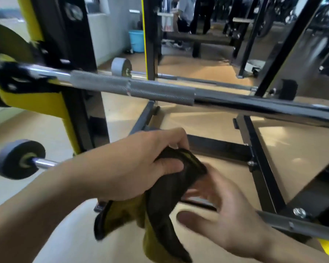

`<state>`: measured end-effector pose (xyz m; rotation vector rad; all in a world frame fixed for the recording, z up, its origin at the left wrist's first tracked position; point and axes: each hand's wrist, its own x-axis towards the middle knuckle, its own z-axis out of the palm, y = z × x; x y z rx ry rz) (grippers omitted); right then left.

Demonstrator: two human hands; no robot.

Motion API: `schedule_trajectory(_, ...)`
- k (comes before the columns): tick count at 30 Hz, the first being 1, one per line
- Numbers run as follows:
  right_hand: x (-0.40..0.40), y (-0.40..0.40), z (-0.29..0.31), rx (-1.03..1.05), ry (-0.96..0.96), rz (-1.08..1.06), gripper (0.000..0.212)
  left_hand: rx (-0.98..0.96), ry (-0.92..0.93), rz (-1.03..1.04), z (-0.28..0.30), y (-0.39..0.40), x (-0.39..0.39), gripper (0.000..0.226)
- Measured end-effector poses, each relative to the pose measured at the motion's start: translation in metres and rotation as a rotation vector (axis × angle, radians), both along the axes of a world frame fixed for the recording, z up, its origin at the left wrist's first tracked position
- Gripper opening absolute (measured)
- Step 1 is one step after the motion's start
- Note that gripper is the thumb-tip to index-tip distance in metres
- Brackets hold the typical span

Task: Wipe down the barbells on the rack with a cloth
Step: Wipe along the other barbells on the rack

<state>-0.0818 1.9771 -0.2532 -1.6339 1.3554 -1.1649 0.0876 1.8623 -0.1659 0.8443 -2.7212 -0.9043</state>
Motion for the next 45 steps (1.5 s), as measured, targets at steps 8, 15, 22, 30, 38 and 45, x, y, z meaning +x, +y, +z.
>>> schedule_trajectory(8,0.034,-0.030,0.095,-0.601,0.449,-0.061,0.041,0.116,0.724,0.220,0.050,-0.019,0.036,0.030)
schedule_trajectory(15,0.040,-0.110,0.161,-0.387,0.327,-0.249,0.083,-0.268,0.941,0.675,0.047,-0.063,0.059,0.037)
schedule_trajectory(22,0.075,-0.168,0.157,0.061,1.342,-0.109,0.070,-0.766,0.275,0.641,-0.004,-0.109,0.076,0.035)
schedule_trajectory(30,0.129,-0.223,0.161,0.026,1.279,0.072,0.043,-0.747,0.268,0.536,0.012,-0.121,0.093,0.045)
schedule_trajectory(38,0.090,-0.214,0.159,0.168,1.175,0.194,0.049,-0.601,0.029,0.596,0.025,-0.140,0.082,0.048)
schedule_trajectory(45,0.067,-0.197,0.182,0.509,1.219,0.169,0.050,-0.532,-0.087,0.588,0.038,-0.140,0.071,0.040)
